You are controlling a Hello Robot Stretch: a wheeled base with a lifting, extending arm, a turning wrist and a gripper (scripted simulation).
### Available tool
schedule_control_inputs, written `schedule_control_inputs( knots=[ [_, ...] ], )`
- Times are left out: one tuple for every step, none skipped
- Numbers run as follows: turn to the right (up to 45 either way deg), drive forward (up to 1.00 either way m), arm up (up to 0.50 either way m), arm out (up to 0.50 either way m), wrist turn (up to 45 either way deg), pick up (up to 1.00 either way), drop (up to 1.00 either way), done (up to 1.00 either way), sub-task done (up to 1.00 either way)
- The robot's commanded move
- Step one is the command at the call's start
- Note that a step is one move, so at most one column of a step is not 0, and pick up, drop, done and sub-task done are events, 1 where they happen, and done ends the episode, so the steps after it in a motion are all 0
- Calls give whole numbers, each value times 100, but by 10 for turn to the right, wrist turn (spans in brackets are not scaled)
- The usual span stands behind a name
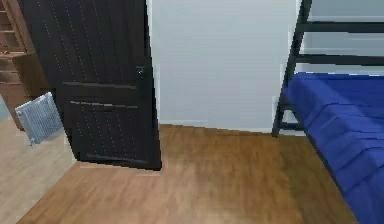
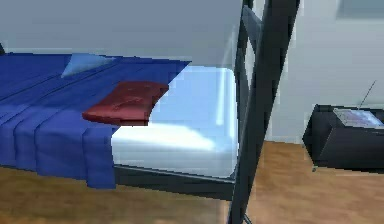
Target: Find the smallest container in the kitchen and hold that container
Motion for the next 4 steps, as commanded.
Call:
schedule_control_inputs(
  knots=[
    [-150, 0, 0, 0, 0, 0, 0, 0, 0],
    [0, 5, 0, 0, 0, 0, 0, 0, 0],
    [-450, 0, 0, 0, 0, 0, 0, 0, 0],
    [-90, 0, 0, 0, 0, 0, 0, 0, 0]
  ],
)
